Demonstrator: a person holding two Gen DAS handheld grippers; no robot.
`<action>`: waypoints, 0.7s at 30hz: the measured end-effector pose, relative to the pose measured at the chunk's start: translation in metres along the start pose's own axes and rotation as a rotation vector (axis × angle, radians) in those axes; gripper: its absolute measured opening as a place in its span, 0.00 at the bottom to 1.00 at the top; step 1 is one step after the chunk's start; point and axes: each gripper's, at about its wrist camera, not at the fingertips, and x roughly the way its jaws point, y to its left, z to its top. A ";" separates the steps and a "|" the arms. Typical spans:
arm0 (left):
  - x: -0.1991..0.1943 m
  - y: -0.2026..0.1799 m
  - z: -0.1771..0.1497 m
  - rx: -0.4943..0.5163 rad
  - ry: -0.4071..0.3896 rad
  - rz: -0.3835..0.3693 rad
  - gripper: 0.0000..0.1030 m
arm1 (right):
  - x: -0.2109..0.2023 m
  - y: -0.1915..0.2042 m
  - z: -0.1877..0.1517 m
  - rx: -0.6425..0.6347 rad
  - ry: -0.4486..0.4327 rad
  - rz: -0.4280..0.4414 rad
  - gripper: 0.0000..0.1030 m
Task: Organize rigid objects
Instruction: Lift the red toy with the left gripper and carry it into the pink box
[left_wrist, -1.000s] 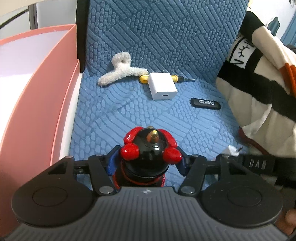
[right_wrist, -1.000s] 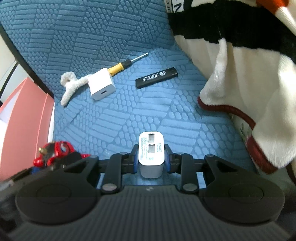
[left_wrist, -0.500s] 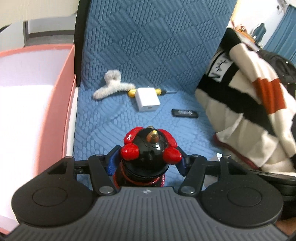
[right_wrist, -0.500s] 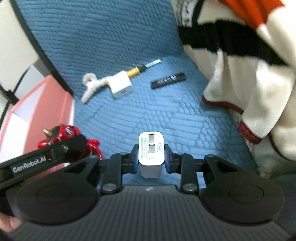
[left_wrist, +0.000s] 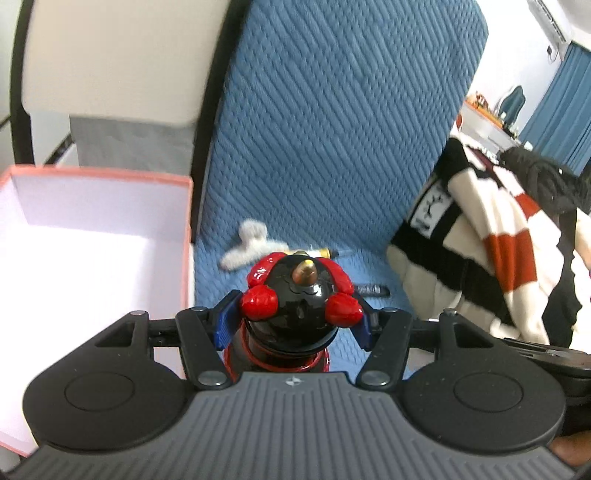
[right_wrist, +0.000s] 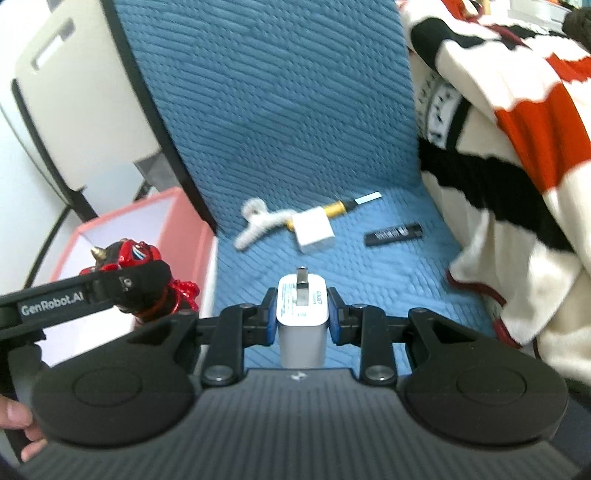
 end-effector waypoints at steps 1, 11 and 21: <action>-0.007 0.003 0.006 -0.007 -0.022 0.007 0.64 | -0.003 0.006 0.004 -0.008 -0.012 0.009 0.29; -0.052 0.043 0.047 -0.042 -0.138 0.029 0.64 | -0.026 0.075 0.032 -0.115 -0.082 0.106 0.29; -0.081 0.119 0.039 -0.089 -0.133 0.117 0.64 | -0.017 0.143 0.025 -0.203 -0.065 0.216 0.29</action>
